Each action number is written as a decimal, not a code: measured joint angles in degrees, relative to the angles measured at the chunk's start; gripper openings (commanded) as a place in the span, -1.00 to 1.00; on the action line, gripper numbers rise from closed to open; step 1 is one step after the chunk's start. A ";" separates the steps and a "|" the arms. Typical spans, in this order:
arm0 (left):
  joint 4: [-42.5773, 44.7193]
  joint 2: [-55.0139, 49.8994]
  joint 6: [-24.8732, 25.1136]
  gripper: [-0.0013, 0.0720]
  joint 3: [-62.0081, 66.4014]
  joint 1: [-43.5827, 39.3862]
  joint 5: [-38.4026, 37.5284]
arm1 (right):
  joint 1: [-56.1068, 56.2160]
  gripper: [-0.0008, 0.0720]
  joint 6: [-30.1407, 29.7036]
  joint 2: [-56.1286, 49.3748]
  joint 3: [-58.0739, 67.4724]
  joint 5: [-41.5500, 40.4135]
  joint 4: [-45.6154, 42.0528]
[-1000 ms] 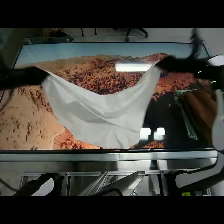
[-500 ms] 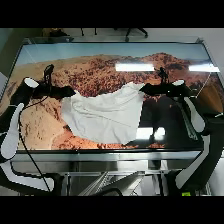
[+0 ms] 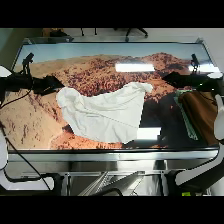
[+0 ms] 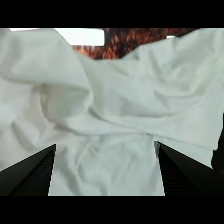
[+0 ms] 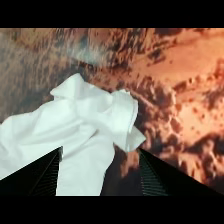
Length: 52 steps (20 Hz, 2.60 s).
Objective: Fold the shirts.
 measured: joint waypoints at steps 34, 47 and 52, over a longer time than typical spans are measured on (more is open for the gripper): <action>-5.57 6.01 -7.02 -0.93 -36.65 -37.77 32.41 | 18.32 0.07 -4.09 1.66 -21.11 -2.34 4.96; 0.15 20.20 -5.01 -0.93 -48.63 -20.02 26.08 | 11.56 0.63 -0.31 4.94 -27.43 0.44 -0.74; 0.39 22.27 -3.65 -0.93 -49.75 -16.02 25.64 | 20.61 0.22 1.42 3.43 -29.20 -4.04 0.50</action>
